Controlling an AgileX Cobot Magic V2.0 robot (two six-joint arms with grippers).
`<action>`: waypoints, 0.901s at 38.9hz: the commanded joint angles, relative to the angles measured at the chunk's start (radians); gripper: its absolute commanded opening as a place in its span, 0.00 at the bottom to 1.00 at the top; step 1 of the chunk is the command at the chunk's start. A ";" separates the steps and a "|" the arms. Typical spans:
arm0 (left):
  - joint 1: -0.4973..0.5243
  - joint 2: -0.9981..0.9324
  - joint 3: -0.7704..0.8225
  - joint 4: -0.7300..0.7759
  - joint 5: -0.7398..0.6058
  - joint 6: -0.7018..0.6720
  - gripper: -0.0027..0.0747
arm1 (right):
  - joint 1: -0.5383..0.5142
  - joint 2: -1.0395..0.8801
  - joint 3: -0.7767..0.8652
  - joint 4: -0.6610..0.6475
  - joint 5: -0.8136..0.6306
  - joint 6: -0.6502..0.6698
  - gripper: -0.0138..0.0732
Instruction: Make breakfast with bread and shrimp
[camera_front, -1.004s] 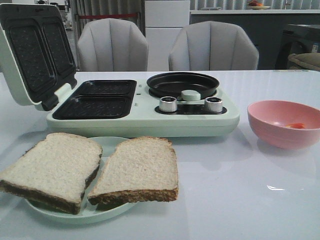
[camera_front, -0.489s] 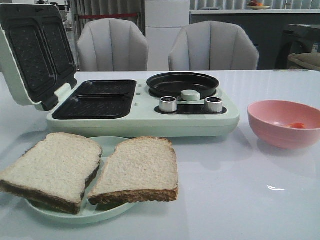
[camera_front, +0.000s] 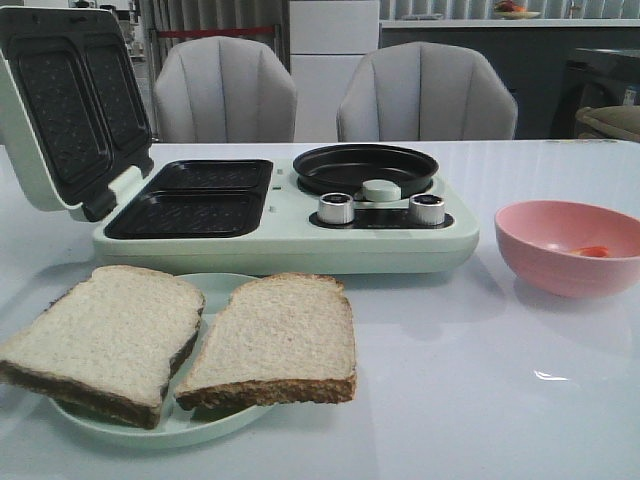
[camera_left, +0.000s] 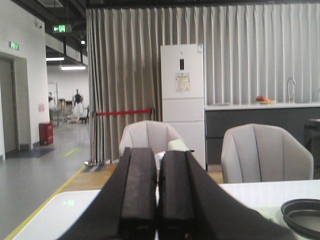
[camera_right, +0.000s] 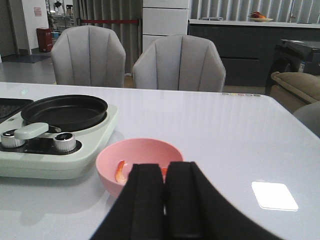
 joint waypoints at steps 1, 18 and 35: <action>0.001 0.058 -0.127 0.016 0.135 -0.004 0.18 | -0.005 -0.019 -0.004 -0.010 -0.078 -0.002 0.33; 0.001 0.188 -0.234 0.014 0.320 -0.004 0.18 | -0.005 -0.019 -0.004 -0.010 -0.078 -0.002 0.33; 0.001 0.201 -0.234 0.025 0.301 0.004 0.75 | -0.005 -0.019 -0.004 -0.010 -0.078 -0.002 0.33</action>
